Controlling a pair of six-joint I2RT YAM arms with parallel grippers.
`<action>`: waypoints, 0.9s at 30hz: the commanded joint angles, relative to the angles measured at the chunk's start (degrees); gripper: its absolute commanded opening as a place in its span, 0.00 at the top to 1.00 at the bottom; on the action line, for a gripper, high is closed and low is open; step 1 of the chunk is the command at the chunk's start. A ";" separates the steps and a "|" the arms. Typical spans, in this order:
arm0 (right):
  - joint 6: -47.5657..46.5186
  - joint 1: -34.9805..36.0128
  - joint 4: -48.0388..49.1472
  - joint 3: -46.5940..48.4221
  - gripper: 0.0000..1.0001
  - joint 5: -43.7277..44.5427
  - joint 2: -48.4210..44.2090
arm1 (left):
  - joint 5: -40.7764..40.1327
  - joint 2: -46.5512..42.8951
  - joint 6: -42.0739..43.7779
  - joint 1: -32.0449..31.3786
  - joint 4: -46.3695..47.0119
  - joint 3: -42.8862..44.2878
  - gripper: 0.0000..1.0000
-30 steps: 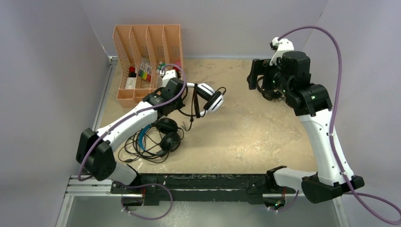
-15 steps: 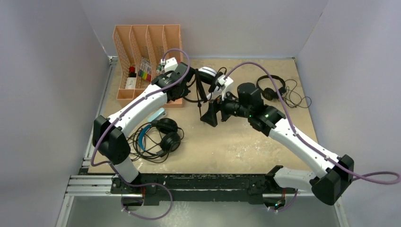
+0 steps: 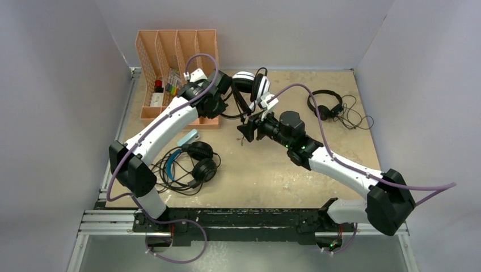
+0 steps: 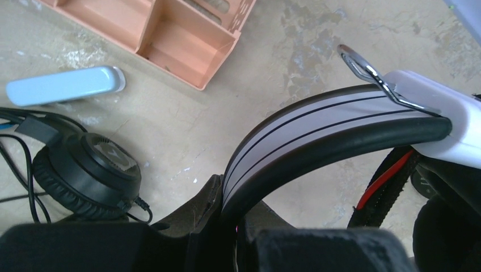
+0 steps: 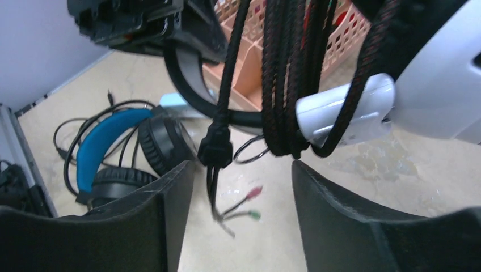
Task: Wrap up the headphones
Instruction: Wrap the headphones cable around the headphones.
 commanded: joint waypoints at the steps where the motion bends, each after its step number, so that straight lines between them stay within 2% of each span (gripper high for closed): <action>1: -2.69 0.36 15.98 -1.90 0.44 2.94 1.28 | 0.26 -3.77 -6.63 0.97 0.75 2.99 1.00; 5: -2.02 0.38 9.04 -1.70 0.84 9.48 0.58 | 1.86 -4.17 -7.20 3.29 -0.38 2.87 1.00; 8: 0.57 0.36 4.51 -3.62 0.87 14.90 -2.22 | 3.21 -4.27 -7.53 4.39 -1.12 2.09 1.00; 10: -0.54 0.36 1.56 -3.17 0.83 14.38 -3.45 | 4.18 -4.12 -7.94 4.72 -1.28 1.45 1.00; 11: -1.40 0.36 0.62 -2.75 0.76 14.32 -3.68 | 4.70 -3.91 -8.21 4.79 -1.33 1.11 1.00; 13: -2.64 0.36 -3.53 -0.85 0.52 12.63 -3.36 | 5.39 -3.25 -8.49 4.98 -2.00 1.00 1.00; 14: -3.58 0.36 -6.99 0.94 0.43 11.94 -3.18 | 5.63 -2.83 -8.68 5.07 -2.69 1.08 1.00; 16: -9.68 0.36 -11.64 3.26 0.32 10.41 -4.24 | 5.95 -2.18 -8.78 5.25 -4.16 1.22 1.00; 20: -29.36 0.66 -9.86 1.50 0.18 0.98 -10.71 | 6.14 -2.30 -8.95 5.50 -5.71 0.67 1.00; 24: -44.59 1.76 -7.02 1.31 0.15 -10.02 -14.07 | 6.37 -2.84 -9.63 5.47 -7.18 0.30 1.00; 27: -55.04 5.53 -8.53 5.00 0.09 -9.31 -11.19 | 7.35 -3.15 -9.76 5.44 -8.15 -0.03 1.00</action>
